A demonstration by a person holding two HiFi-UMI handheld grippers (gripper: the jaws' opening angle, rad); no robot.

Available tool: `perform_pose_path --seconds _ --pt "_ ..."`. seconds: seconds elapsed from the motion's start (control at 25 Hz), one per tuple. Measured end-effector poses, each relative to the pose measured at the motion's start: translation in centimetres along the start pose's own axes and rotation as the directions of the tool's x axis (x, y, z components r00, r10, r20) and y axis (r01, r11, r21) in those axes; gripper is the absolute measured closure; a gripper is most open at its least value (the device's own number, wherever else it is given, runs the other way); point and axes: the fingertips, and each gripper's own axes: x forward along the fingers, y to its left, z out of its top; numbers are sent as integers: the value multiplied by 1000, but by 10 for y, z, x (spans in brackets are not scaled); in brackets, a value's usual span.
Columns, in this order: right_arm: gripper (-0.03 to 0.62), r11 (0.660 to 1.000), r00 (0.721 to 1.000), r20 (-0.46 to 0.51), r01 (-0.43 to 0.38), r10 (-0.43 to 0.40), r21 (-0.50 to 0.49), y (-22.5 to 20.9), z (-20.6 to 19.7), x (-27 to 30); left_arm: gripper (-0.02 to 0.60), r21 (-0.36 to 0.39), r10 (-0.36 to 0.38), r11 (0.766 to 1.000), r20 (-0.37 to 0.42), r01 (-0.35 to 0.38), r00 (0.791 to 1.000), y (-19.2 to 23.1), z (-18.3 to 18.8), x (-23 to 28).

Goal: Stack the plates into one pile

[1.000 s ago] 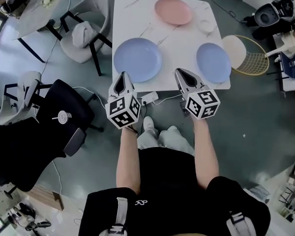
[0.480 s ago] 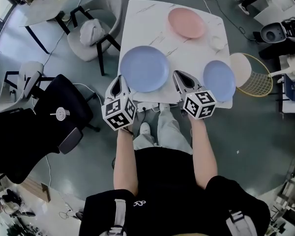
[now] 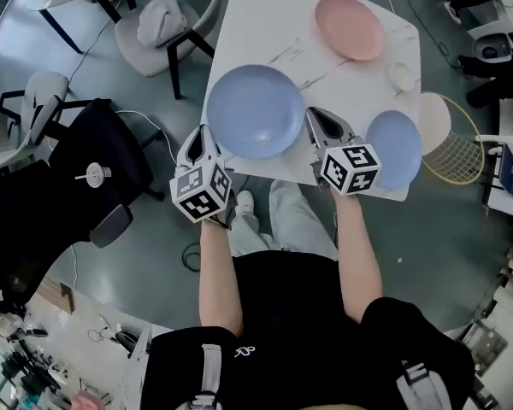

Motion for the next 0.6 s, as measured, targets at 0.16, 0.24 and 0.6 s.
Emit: perform_pose_path --seconds 0.16,0.24,0.6 --pt "577 1000 999 -44 18 -18 -3 -20 -4 17 565 -15 63 998 -28 -64 998 15 -7 12" --pt "551 1000 997 -70 6 -7 -4 -26 -7 28 565 -34 89 995 -45 -90 995 20 -13 17" --pt "483 999 981 -187 -44 42 -2 -37 -31 69 464 -54 115 991 -130 -122 985 24 -43 35"
